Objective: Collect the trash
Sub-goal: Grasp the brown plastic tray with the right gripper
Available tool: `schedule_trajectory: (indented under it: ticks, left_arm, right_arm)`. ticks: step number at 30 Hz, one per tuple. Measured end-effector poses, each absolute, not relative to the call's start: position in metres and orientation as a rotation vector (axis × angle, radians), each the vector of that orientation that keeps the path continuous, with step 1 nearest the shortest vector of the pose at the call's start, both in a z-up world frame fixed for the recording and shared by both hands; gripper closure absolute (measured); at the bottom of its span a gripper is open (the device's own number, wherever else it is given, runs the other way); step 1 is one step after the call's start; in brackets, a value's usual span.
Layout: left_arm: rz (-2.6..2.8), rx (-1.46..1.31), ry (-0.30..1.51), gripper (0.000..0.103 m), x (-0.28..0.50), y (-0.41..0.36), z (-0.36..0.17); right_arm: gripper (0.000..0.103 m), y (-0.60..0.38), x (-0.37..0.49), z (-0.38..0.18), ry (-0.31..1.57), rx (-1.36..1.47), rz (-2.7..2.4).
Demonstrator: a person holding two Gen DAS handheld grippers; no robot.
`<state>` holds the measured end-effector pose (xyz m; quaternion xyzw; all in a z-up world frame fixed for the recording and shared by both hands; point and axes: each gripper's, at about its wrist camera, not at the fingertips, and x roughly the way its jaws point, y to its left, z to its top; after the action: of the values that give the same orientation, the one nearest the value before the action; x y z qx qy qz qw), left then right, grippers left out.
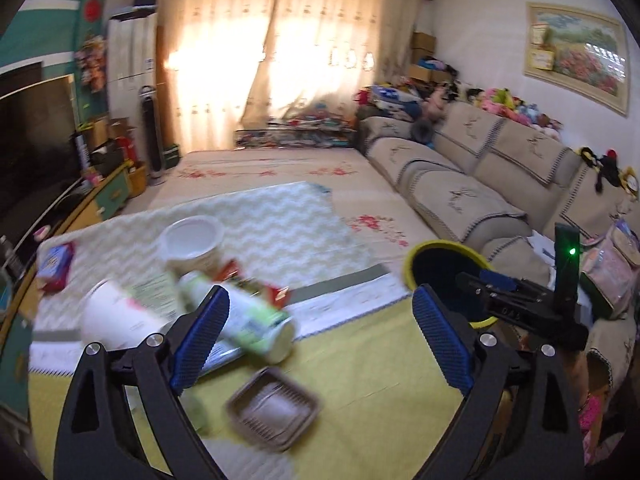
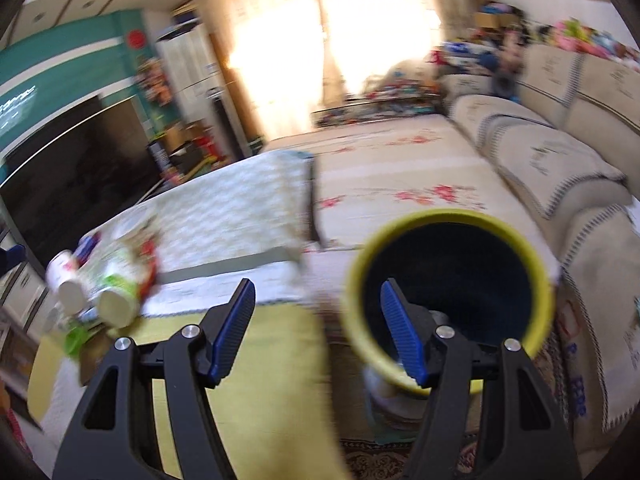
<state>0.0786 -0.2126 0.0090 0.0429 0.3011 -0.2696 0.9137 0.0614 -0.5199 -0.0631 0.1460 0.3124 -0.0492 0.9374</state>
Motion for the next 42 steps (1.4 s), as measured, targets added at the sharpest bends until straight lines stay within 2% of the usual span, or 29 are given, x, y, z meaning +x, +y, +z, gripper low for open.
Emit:
schedule_trajectory:
  ticks: [7,13,24,26,35,40,41,42]
  left_arm:
    - [-0.403,0.008,0.654,0.011,0.066,-0.109,-0.018]
    - [-0.353,-0.050,0.665,0.011,0.058,-0.063,-0.034]
    - [-0.342,-0.068,0.663,0.011,0.057,-0.066,-0.034]
    - [-0.334,-0.067,0.664,0.011,0.058,-0.065,-0.036]
    - [-0.345,-0.065,0.679,0.011,0.060,-0.071,-0.043]
    - [-0.343,-0.068,0.685,0.011,0.062,-0.072,-0.046]
    - [-0.342,-0.070,0.687,0.011,0.062,-0.071,-0.047]
    - [-0.342,-0.071,0.688,0.011,0.063,-0.072,-0.047]
  right_arm:
    - [0.041,-0.426,0.096,-0.059,0.674,0.202,0.133]
    - [0.041,-0.367,0.111,-0.057,0.714,0.146,0.288]
    - [0.041,-0.312,0.093,-0.077,0.778,0.062,0.408]
    - [0.035,-0.306,0.089,-0.081,0.777,0.055,0.398]
    - [0.026,-0.293,0.096,-0.096,0.810,0.008,0.389]
    - [0.027,-0.288,0.102,-0.102,0.826,-0.012,0.372]
    - [0.035,-0.288,0.103,-0.104,0.831,-0.013,0.372]
    - [0.036,-0.287,0.104,-0.104,0.838,-0.016,0.372]
